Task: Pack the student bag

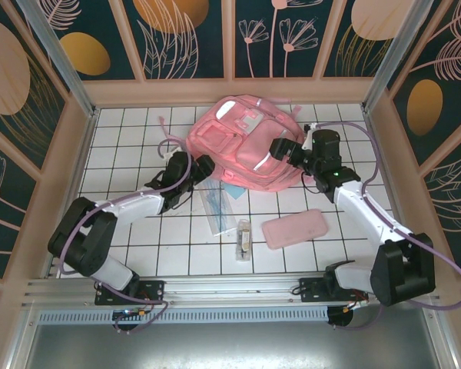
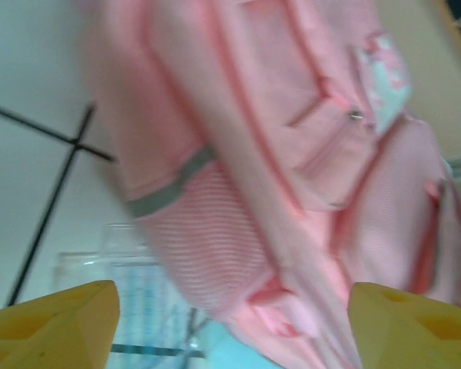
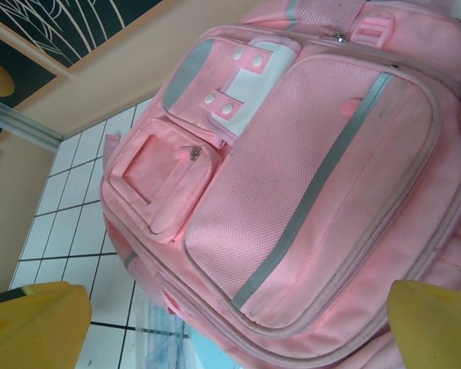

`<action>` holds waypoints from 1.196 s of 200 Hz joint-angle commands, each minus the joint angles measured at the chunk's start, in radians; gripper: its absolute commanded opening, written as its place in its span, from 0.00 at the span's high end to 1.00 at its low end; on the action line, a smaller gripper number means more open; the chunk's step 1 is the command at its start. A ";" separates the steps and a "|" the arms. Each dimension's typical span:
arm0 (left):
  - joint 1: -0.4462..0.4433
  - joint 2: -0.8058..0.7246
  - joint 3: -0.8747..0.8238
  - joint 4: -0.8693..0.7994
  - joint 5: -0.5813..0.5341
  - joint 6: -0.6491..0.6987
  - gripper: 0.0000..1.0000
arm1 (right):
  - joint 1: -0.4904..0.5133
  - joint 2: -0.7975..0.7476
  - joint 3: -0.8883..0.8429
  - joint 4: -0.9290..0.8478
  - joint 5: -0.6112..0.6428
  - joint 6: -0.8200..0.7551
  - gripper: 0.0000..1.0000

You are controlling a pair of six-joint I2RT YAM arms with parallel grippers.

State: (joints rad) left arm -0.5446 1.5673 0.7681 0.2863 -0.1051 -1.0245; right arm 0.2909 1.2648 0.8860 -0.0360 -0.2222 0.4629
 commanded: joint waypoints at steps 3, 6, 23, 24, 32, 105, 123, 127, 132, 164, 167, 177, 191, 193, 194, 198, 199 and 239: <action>0.004 0.053 -0.015 0.133 -0.001 -0.065 0.25 | 0.014 0.002 0.015 0.073 0.014 0.025 0.01; 0.005 0.064 -0.014 0.139 -0.001 -0.065 0.26 | 0.015 0.001 0.014 0.073 0.017 0.025 0.01; 0.008 0.118 -0.009 0.188 0.005 -0.071 0.28 | 0.021 -0.003 0.005 0.078 0.029 0.031 0.01; 0.008 0.122 -0.008 0.192 0.005 -0.071 0.28 | 0.021 -0.003 0.004 0.078 0.029 0.031 0.01; 0.009 0.150 -0.002 0.217 0.010 -0.073 0.31 | 0.023 -0.004 0.002 0.080 0.027 0.034 0.01; 0.012 0.366 0.119 0.334 0.063 -0.064 0.75 | 0.082 -0.025 -0.043 0.130 -0.055 0.027 0.06; 0.013 0.368 0.136 0.358 0.074 -0.068 1.00 | 0.131 -0.017 -0.072 0.169 -0.102 0.049 0.13; 0.012 0.365 0.134 0.373 0.077 -0.071 1.00 | 0.145 -0.013 -0.077 0.174 -0.109 0.055 0.14; 0.013 0.362 0.131 0.386 0.081 -0.078 1.00 | 0.164 -0.005 -0.083 0.181 -0.114 0.061 0.16; 0.013 0.313 0.109 0.430 0.117 -0.161 1.00 | 0.296 0.068 -0.108 0.282 -0.128 0.093 0.25; 0.013 0.308 0.106 0.434 0.123 -0.170 1.00 | 0.304 0.079 -0.110 0.295 -0.137 0.096 0.27; 0.012 0.287 0.098 0.443 0.132 -0.209 1.00 | 0.331 0.123 -0.106 0.329 -0.160 0.108 0.33; 0.013 0.256 0.091 0.443 0.142 -0.251 1.00 | 0.351 0.189 -0.095 0.368 -0.186 0.127 0.42; 0.012 0.251 0.090 0.442 0.141 -0.257 1.00 | 0.353 0.197 -0.095 0.375 -0.190 0.129 0.43; 0.012 0.248 0.090 0.442 0.142 -0.260 1.00 | 0.355 0.203 -0.096 0.380 -0.192 0.130 0.44; 0.012 0.240 0.090 0.439 0.143 -0.268 1.00 | 0.357 0.221 -0.096 0.396 -0.197 0.134 0.46; 0.012 0.237 0.089 0.439 0.143 -0.269 1.00 | 0.359 0.224 -0.096 0.400 -0.198 0.136 0.47; 0.011 0.155 0.096 0.406 0.130 -0.285 1.00 | 0.380 0.369 -0.065 0.431 -0.175 0.117 0.54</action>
State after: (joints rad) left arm -0.5346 1.8099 0.8543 0.6174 0.0071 -1.2697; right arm 0.6579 1.5742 0.7956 0.3264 -0.3985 0.5865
